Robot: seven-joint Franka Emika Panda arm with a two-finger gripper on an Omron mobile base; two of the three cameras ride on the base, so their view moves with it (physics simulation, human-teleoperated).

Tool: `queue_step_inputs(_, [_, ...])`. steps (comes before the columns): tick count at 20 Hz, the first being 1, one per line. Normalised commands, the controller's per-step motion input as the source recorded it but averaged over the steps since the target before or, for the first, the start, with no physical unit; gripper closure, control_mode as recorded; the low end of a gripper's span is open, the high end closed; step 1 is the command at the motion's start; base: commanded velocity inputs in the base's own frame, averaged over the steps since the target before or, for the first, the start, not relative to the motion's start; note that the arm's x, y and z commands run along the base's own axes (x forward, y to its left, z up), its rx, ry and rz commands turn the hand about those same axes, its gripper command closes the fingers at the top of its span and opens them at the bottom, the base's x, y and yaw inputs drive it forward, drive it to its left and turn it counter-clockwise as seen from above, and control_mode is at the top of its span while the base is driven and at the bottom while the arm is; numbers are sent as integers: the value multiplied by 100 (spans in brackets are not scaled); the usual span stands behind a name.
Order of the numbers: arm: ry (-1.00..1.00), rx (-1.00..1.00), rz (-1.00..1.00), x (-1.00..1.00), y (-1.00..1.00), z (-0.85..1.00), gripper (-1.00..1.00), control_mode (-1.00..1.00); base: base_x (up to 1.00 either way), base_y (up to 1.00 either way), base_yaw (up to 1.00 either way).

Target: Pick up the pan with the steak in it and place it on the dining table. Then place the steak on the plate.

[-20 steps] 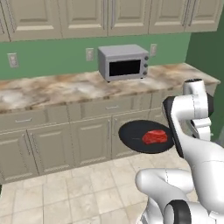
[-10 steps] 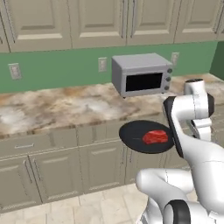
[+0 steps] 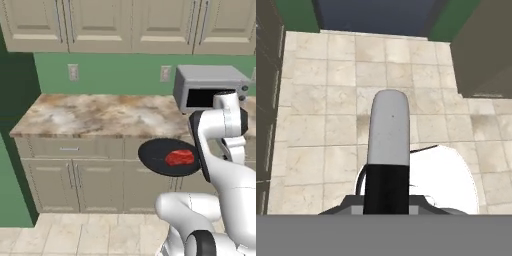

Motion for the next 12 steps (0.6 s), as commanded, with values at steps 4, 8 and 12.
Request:
queue_step_inputs(4, [0,0,0,0,0,0,100,100,0,0,50])
queue_step_inputs(8, [0,0,0,0,0,0,100,100,0,0,50])
queue_step_inputs(12, [0,0,0,0,0,0,100,100,0,0,50])
